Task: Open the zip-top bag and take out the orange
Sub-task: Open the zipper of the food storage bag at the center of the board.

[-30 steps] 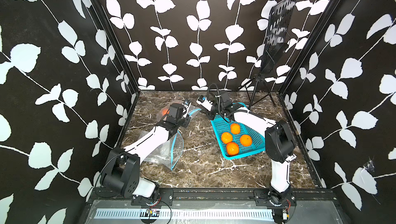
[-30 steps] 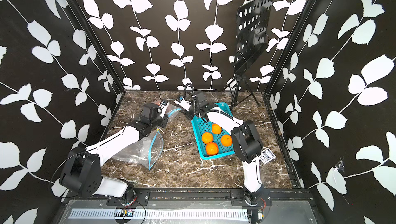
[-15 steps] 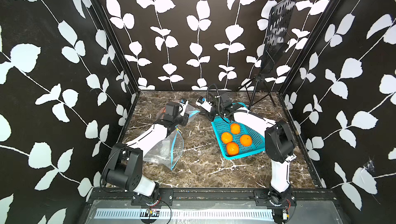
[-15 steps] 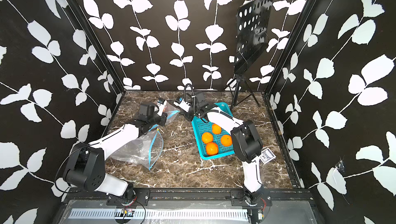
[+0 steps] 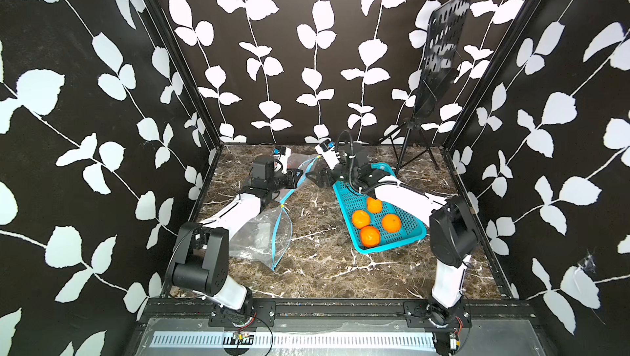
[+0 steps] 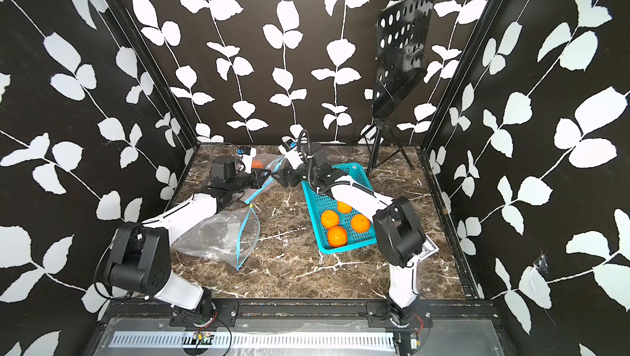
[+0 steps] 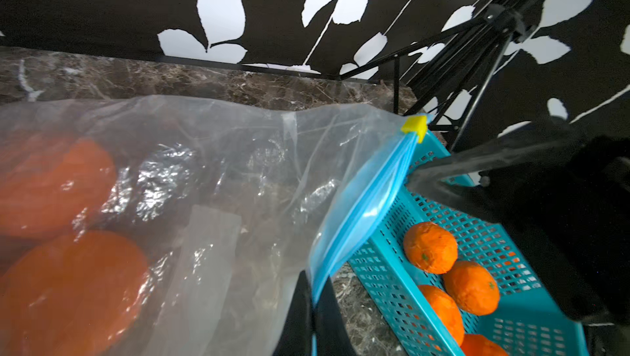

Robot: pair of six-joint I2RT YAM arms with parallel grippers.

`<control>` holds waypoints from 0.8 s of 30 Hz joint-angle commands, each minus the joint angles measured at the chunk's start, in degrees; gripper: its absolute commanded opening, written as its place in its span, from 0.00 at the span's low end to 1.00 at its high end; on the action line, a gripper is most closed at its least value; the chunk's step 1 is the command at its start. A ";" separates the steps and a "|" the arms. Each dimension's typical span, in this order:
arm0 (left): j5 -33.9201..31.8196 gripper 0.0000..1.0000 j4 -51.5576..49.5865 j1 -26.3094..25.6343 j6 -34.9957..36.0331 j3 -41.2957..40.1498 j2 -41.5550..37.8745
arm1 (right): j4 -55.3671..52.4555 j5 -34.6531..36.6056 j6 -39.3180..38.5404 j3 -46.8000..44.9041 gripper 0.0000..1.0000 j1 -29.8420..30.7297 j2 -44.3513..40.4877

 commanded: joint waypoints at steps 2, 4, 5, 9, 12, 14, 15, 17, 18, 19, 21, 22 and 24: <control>2.24 0.00 3.81 -0.13 -3.21 -0.55 -3.09 | 3.11 5.37 5.86 7.35 0.79 -0.03 6.83; 1.85 0.00 4.51 -0.09 -3.64 -1.56 -4.12 | 3.39 7.97 7.42 9.95 0.77 -0.05 9.70; 1.97 0.00 4.51 0.00 -3.77 -1.79 -4.44 | 3.23 8.80 8.13 10.91 0.76 -0.12 10.57; -1.22 0.00 2.77 0.72 -3.32 -2.24 -6.72 | 3.18 13.78 8.27 9.49 0.69 -0.16 10.25; -1.85 0.00 1.94 0.82 -2.77 -2.03 -7.96 | 7.16 15.42 7.78 6.59 0.67 -0.13 9.10; -0.09 0.00 2.78 0.81 -3.55 -1.95 -7.98 | 6.39 14.97 7.31 8.87 0.67 -0.12 10.32; 1.07 0.00 3.27 0.81 -3.94 -1.94 -7.83 | 6.31 13.74 7.35 10.27 0.67 -0.16 11.28; 2.69 0.00 3.90 0.81 -4.57 -1.71 -7.30 | 5.17 12.56 7.79 12.48 0.66 -0.08 12.68; 2.88 0.00 3.92 0.80 -4.46 -1.76 -7.28 | 4.39 11.61 7.95 12.85 0.66 0.02 12.82; 1.74 0.00 3.30 0.82 -4.09 -1.92 -7.37 | 4.87 10.77 8.33 11.90 0.66 0.05 12.33; -0.73 0.00 2.86 1.05 -3.74 -2.49 -7.75 | 5.41 13.60 8.62 9.28 0.66 0.27 10.65; -1.39 0.00 3.71 1.23 -3.93 -2.76 -7.74 | 4.87 15.29 6.82 8.85 0.66 0.66 10.24; -1.19 0.00 4.31 1.73 -4.78 -2.21 -7.40 | -0.41 20.97 2.68 10.92 0.66 1.11 10.52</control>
